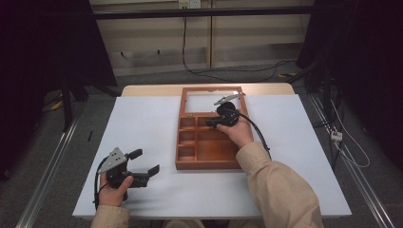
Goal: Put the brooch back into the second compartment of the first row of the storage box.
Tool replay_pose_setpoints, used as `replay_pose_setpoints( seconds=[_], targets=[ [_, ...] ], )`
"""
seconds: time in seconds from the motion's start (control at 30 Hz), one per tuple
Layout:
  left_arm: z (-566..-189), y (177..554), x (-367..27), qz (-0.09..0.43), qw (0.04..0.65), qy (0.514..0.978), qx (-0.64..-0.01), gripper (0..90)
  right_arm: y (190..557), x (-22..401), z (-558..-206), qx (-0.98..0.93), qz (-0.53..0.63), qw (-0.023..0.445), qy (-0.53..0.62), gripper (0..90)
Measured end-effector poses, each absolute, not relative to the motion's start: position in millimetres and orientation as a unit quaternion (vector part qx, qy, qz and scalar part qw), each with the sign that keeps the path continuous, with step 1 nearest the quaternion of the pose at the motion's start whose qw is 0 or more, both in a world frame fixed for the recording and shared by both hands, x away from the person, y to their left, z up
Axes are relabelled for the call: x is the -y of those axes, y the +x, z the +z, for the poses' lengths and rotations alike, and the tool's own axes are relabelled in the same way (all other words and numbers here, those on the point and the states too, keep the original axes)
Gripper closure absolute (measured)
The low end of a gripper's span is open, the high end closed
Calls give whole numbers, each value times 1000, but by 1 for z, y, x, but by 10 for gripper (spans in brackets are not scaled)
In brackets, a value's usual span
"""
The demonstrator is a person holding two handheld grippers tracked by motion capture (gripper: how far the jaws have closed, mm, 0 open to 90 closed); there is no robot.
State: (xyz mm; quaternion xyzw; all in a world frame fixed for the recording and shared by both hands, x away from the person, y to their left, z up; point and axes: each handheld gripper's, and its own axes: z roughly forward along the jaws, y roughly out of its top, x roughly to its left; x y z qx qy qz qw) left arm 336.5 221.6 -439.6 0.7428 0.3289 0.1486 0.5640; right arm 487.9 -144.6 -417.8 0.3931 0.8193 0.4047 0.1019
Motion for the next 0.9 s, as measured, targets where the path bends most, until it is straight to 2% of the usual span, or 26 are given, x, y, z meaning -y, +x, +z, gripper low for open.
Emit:
replay_pose_setpoints(
  seconds=[0.27, 0.43, 0.7, 0.9],
  targets=[
    [-440, 337, -222, 148, 565, 742, -330, 48, 483, 147, -412, -806, 417, 106, 407, 514],
    [-440, 337, -222, 148, 565, 741, -331, 48, 477, 148, -410, -799, 426, 106, 411, 397],
    [-440, 337, -221, 146, 564, 742, -331, 48, 463, 149, -405, -800, 432, 102, 405, 276],
    [-440, 338, -221, 147, 563, 742, -331, 48, 447, 156, -403, -796, 443, 99, 399, 234]
  ],
)
